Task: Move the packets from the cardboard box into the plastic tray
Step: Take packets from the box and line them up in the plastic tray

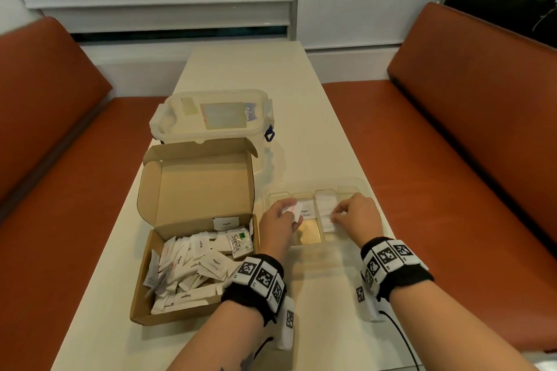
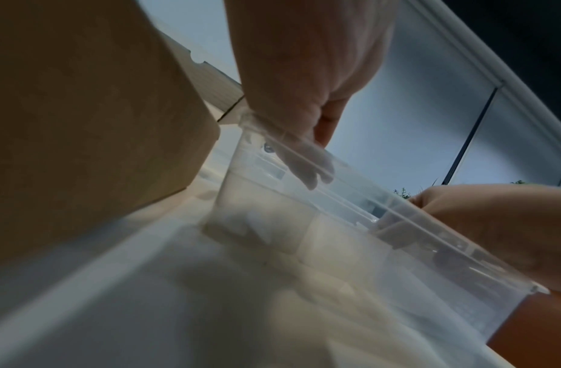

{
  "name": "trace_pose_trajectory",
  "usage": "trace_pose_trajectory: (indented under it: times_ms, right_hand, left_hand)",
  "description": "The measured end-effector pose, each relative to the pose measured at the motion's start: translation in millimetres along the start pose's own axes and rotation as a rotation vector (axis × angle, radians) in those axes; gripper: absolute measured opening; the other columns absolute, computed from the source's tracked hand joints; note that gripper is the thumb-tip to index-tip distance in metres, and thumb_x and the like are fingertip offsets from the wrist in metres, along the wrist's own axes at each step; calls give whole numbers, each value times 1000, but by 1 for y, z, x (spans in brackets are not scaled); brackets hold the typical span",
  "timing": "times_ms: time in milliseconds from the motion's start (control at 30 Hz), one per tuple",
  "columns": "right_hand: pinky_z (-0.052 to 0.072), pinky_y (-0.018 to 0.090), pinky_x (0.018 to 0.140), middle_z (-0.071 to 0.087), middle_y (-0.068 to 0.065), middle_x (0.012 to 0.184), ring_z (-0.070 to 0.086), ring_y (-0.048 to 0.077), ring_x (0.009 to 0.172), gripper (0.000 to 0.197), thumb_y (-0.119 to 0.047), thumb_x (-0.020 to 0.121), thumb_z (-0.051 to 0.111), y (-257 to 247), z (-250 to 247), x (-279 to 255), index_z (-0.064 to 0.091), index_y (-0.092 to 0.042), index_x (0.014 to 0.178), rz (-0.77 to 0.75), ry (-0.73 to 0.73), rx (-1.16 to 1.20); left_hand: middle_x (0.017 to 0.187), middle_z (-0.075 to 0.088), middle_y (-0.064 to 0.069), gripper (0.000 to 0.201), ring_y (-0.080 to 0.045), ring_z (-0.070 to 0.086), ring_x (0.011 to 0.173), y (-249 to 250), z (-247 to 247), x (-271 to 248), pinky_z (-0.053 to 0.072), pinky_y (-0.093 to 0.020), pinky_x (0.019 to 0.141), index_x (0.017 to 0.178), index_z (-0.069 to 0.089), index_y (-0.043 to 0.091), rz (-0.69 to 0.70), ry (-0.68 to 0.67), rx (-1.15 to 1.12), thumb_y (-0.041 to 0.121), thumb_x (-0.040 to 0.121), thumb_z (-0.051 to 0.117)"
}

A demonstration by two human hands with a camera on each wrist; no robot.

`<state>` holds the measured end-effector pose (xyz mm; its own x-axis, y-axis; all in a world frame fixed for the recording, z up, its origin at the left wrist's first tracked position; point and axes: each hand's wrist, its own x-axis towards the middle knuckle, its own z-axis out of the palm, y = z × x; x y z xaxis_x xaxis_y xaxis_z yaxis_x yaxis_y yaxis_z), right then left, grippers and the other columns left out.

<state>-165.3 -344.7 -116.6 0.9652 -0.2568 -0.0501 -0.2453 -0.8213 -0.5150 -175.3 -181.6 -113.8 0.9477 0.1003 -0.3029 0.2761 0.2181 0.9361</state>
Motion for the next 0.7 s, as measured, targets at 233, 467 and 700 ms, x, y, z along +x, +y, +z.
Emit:
trace_pose_trajectory:
  times_ms: [233, 467, 700]
  right_hand:
    - [42, 28, 65, 48, -2, 90, 49, 19, 90, 13, -16, 80, 65, 0, 1, 2, 58, -15, 92, -185, -45, -178]
    - [39, 27, 62, 54, 2, 93, 51, 21, 85, 16, -3, 83, 50, 2, 5, 6, 60, -14, 87, -248, -119, -308]
    - [43, 28, 61, 57, 3, 92, 49, 19, 72, 14, -6, 85, 48, -2, 5, 7, 57, -16, 84, -209, -110, -304]
  left_hand:
    - [109, 56, -2, 38, -10, 59, 78, -3, -1, 3, 56, -25, 81, 95, 66, 10, -6, -22, -1, -14, 87, 38]
    - [114, 54, -6, 41, -10, 61, 78, -3, -1, 3, 57, -22, 77, 96, 67, 9, -17, -44, 14, -16, 86, 36]
    - [108, 51, 1, 46, -15, 59, 89, 1, -3, 2, 57, -20, 69, 106, 66, 15, 1, -82, 42, -17, 85, 40]
